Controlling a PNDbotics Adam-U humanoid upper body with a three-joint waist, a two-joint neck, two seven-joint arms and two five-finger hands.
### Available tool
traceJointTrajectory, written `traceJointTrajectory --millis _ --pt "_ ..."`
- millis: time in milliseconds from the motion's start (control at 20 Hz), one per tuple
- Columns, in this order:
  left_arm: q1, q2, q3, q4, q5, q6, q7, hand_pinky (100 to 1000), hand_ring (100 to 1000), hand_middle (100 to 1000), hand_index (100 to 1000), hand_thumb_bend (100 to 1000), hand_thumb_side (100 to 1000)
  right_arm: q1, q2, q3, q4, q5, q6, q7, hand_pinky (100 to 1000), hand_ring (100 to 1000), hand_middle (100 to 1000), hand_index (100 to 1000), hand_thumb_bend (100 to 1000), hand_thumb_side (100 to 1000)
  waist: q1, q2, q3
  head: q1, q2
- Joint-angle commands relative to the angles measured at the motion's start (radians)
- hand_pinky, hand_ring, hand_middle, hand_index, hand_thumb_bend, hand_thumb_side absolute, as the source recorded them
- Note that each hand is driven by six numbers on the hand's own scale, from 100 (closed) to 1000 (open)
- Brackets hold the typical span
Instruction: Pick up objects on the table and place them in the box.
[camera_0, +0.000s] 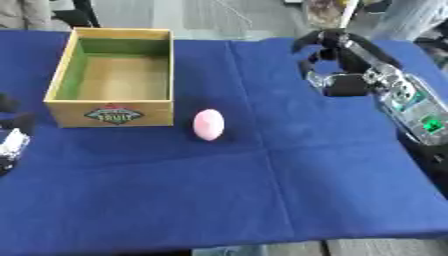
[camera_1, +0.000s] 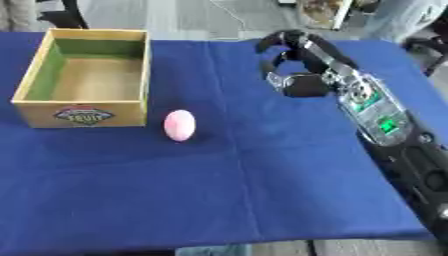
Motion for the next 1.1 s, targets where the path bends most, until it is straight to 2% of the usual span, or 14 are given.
traceJointTrajectory --millis 50,400,700,850,900,1000,1100 --pt "-0.014 0.014 -0.006 -0.018 0.005 -0.002 -0.007 631 766 541 685 420 100 -0.043 -0.015 0.034 -0.023 0.063 -0.026 0.052 633 898 730 806 100 216 0.006 -0.013 0.002 -0.009 0.006" --pt "-0.017 0.01 -0.012 -0.019 0.009 -0.001 -0.014 631 767 541 687 430 100 -0.128 0.055 0.105 0.04 0.244 -0.093 0.097 722 961 829 854 100 249 0.01 -0.012 0.016 -0.025 0.006" --pt "-0.018 0.009 -0.015 -0.019 0.01 -0.001 -0.018 631 767 542 687 432 100 -0.171 0.104 0.151 0.107 0.377 -0.161 0.115 752 972 851 872 100 285 0.01 -0.013 0.025 -0.031 0.006" --pt "-0.018 0.008 -0.015 -0.019 0.01 -0.001 -0.018 631 767 542 687 432 100 -0.175 0.113 0.155 0.126 0.405 -0.181 0.107 752 972 851 872 100 285 0.01 -0.013 0.025 -0.03 0.006" --pt "-0.018 0.008 -0.015 -0.019 0.01 -0.001 -0.018 631 767 541 687 429 100 -0.175 0.114 0.156 0.129 0.409 -0.185 0.105 853 1000 881 888 100 318 0.01 -0.012 0.025 -0.031 0.006" --pt "-0.02 0.007 -0.017 -0.02 0.011 -0.001 -0.019 631 767 541 688 428 100 -0.19 0.132 0.172 0.161 0.43 -0.177 0.119 885 1000 891 896 100 321 0.011 -0.008 0.033 -0.037 0.006" --pt "-0.021 0.006 -0.018 -0.02 0.011 -0.001 -0.02 631 768 541 688 427 101 -0.207 0.154 0.172 0.207 0.459 -0.171 0.137 904 1000 898 903 100 380 0.011 -0.007 0.036 -0.039 0.006"
